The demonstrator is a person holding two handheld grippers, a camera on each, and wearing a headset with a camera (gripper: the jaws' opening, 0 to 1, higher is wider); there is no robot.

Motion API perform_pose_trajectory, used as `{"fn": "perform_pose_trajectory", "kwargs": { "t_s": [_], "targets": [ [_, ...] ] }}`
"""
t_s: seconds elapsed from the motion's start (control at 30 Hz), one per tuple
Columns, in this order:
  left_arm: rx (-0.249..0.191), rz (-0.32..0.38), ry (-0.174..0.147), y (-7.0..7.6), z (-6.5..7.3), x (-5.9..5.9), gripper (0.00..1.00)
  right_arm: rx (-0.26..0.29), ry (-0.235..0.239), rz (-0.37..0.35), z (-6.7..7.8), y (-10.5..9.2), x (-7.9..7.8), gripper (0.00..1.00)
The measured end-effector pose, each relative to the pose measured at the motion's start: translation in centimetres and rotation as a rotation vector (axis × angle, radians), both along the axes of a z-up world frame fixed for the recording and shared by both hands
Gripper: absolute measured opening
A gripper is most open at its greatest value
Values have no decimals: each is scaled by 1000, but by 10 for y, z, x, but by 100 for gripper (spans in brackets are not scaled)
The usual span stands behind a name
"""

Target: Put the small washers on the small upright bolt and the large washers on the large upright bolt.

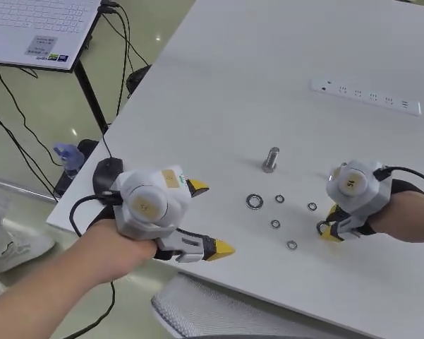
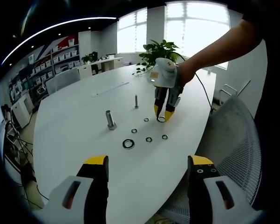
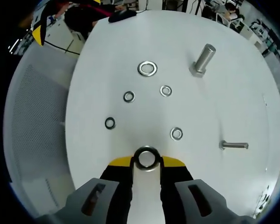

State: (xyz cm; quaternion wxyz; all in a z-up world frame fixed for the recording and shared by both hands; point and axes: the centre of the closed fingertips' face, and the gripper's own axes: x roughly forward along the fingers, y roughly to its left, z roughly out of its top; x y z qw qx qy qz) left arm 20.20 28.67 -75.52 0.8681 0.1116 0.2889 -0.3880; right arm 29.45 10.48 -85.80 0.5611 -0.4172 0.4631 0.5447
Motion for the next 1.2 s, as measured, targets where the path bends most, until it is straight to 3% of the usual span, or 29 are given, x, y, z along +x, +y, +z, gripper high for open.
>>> {"fn": "perform_pose_trajectory", "kwargs": {
  "t_s": [0.27,0.73,1.2],
  "targets": [
    [0,18,-5,7,1,2,69,6,-12,-3,23,2,7,21],
    [6,26,-2,10,0,5,70,20,-44,18,61,19,37,22],
    [-6,35,1,11,-1,5,70,18,-61,57,80,44,69,22]
  ]
}}
